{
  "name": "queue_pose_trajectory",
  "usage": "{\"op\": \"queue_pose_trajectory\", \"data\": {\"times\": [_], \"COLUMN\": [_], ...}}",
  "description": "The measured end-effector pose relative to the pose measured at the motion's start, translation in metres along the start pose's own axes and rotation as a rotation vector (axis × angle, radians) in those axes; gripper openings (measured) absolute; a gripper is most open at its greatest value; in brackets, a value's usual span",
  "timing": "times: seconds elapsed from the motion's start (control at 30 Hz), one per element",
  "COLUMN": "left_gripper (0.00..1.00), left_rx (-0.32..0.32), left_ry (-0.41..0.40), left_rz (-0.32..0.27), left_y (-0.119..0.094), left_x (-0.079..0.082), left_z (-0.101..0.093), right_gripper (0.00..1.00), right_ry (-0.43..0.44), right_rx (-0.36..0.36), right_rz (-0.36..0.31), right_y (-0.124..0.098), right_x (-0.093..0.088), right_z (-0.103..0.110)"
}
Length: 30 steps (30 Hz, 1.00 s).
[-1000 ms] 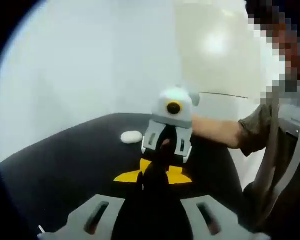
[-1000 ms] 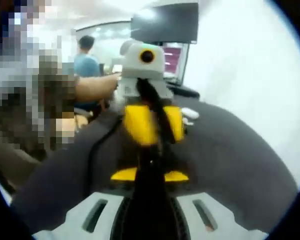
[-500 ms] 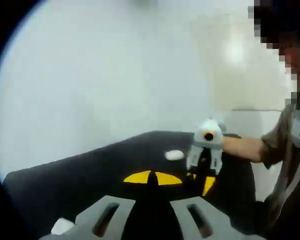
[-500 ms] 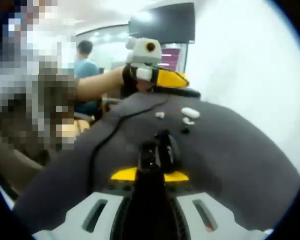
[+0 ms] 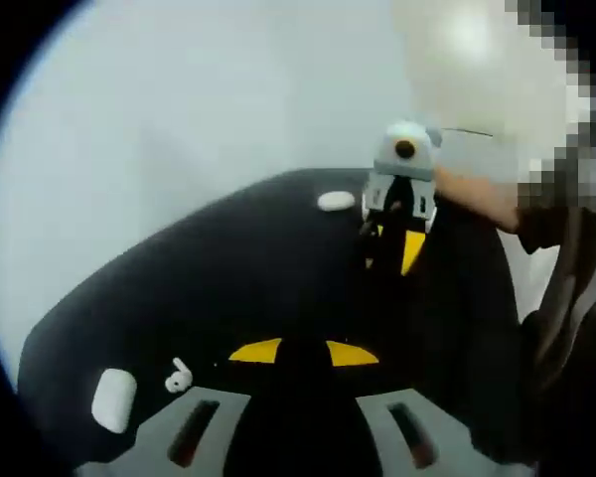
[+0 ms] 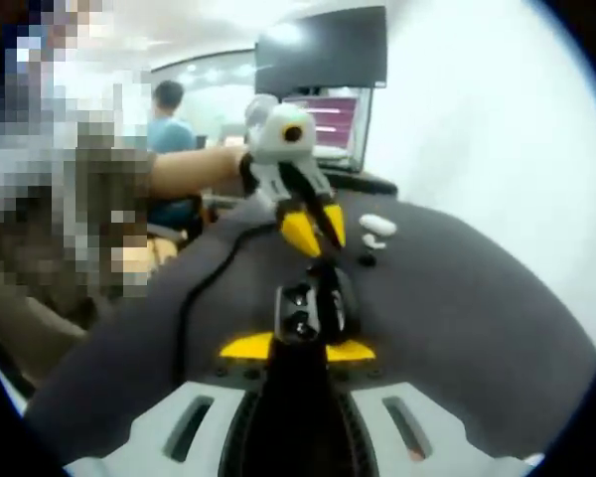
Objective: Pick up three earphones and place each one into its charging case using tactile feedback, ensure that each earphone is properly inserted and securely positioned inside the case.
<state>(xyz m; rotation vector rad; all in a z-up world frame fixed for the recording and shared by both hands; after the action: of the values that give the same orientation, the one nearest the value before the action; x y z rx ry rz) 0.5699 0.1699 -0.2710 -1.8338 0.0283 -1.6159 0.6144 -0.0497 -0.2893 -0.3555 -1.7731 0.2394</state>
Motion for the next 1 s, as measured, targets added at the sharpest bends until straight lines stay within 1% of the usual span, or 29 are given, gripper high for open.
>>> {"op": "queue_pose_trajectory", "data": {"times": [0.07,0.13,0.2,0.23,0.33,0.43,0.5,0.53,0.6,0.63,0.7,0.77,0.87,0.97,1.0], "left_gripper": [0.16,0.15,0.13,0.1,0.08,0.08,0.08,0.08,0.08,0.08,0.08,0.08,0.08,0.08,0.08], "left_rx": [-0.004,-0.012,-0.03,-0.04,-0.034,-0.046,-0.039,-0.031,-0.002,0.026,0.067,0.13,0.188,0.205,0.203], "left_ry": [0.006,0.005,-0.008,-0.018,-0.021,-0.026,-0.013,-0.002,0.021,0.038,0.075,0.14,0.226,0.299,0.311], "left_rz": [-0.009,0.004,-0.001,-0.007,0.005,-0.01,-0.012,-0.019,-0.052,-0.08,-0.108,-0.138,-0.185,-0.231,-0.236], "left_y": [0.005,0.01,0.012,0.013,0.015,0.015,0.014,0.012,0.008,0.005,0.002,0.001,0.009,0.021,0.026], "left_x": [0.002,0.0,-0.001,-0.002,-0.005,-0.004,-0.002,0.0,0.008,0.015,0.025,0.038,0.052,0.06,0.06], "left_z": [0.004,0.006,0.008,0.008,0.008,0.006,0.003,0.003,0.002,0.001,-0.003,-0.011,-0.029,-0.048,-0.054], "right_gripper": [0.18,0.18,0.18,0.18,0.18,0.18,0.18,0.18,0.18,0.18,0.18,0.18,0.18,0.18,0.18], "right_ry": [0.001,-0.003,-0.003,-0.003,-0.005,-0.006,-0.008,-0.006,-0.005,-0.006,-0.008,-0.009,-0.007,-0.009,-0.008], "right_rx": [0.001,0.001,0.002,0.002,0.002,0.003,0.002,0.002,0.002,0.002,0.001,0.001,-0.001,-0.002,-0.003], "right_rz": [0.0,0.0,0.001,0.0,0.001,0.001,0.001,0.001,0.001,0.001,0.002,0.003,0.005,0.004,0.004], "right_y": [0.0,0.0,0.0,0.0,0.0,0.001,0.001,0.001,0.001,0.001,0.001,0.001,0.001,0.001,0.001], "right_x": [0.0,0.0,0.0,0.0,0.0,0.001,0.001,0.001,0.0,0.001,0.001,0.001,0.001,0.001,0.001], "right_z": [0.0,0.0,0.0,0.0,0.0,0.001,0.001,0.001,0.001,0.001,0.001,0.001,0.001,0.001,0.001]}}
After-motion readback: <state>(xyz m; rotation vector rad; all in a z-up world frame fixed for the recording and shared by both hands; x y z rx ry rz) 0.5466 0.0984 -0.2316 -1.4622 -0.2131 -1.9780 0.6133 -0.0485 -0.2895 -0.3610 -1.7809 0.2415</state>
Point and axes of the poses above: the point that each gripper's makers call its tool centre point, and the gripper's own axes: y roughly forward along the fingers, z roughly to its left, x roughly out of its top, the point moved 8 cm from there along -y, roughly backward along the fingers, and after that the axes turned 15 degrees about -x, right-handed, at the moved point
